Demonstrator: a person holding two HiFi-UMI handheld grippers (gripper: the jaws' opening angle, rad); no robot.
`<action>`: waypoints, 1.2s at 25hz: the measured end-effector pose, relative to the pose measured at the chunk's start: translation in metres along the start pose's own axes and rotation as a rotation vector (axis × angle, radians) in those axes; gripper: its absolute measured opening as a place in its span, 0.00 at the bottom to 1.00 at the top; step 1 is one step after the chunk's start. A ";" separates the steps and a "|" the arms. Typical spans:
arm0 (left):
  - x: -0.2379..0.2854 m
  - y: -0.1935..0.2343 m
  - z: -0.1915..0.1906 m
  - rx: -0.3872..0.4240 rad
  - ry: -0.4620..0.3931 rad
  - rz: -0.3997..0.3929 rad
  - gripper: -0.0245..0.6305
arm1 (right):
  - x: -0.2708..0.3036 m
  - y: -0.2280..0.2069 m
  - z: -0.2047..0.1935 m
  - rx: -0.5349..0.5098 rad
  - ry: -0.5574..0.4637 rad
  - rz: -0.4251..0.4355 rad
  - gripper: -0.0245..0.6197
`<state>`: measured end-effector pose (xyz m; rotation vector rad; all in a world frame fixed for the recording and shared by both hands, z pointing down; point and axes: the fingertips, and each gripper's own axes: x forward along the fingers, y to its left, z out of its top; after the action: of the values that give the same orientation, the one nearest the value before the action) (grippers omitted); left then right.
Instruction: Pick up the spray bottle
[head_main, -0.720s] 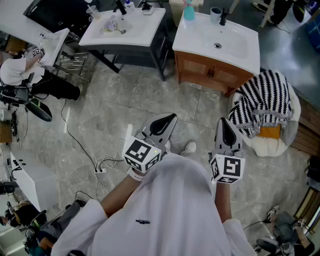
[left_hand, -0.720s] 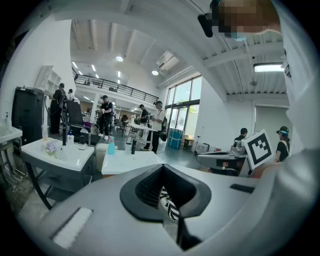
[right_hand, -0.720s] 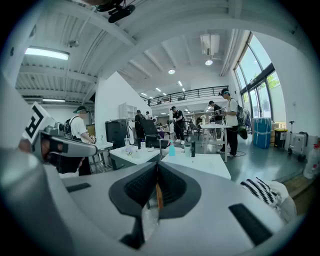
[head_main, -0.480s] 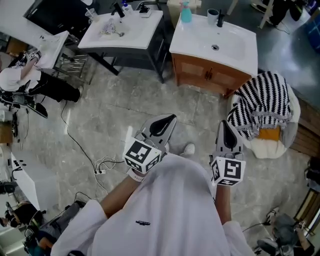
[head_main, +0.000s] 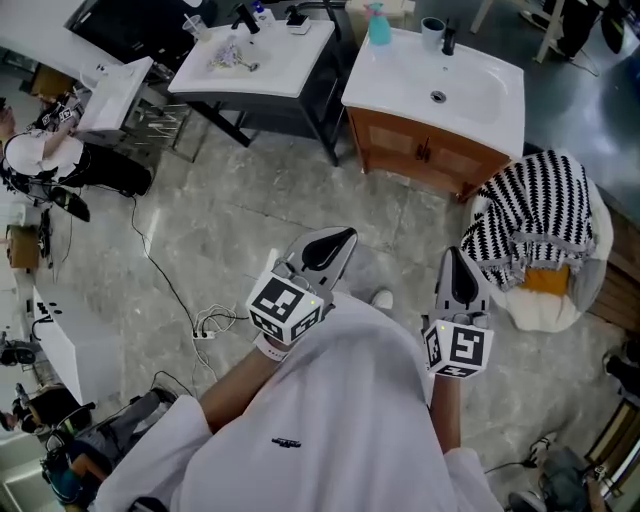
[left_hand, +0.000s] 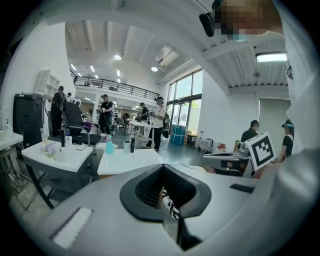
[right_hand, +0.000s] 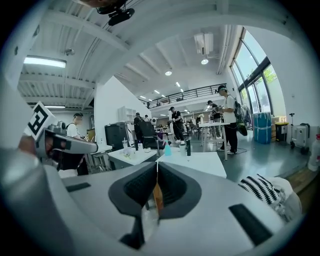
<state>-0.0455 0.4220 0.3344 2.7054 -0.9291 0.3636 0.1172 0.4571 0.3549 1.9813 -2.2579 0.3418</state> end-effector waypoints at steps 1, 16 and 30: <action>0.003 -0.001 -0.002 0.000 0.009 0.004 0.04 | 0.001 -0.004 -0.002 0.000 0.001 0.005 0.05; 0.088 0.082 0.015 -0.041 0.011 -0.029 0.04 | 0.104 -0.035 0.014 -0.021 0.016 -0.003 0.05; 0.217 0.313 0.123 -0.082 -0.051 -0.106 0.04 | 0.373 -0.027 0.119 -0.045 0.001 -0.051 0.05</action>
<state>-0.0574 0.0217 0.3375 2.6860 -0.7919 0.2311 0.0996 0.0654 0.3300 2.0123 -2.1894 0.2848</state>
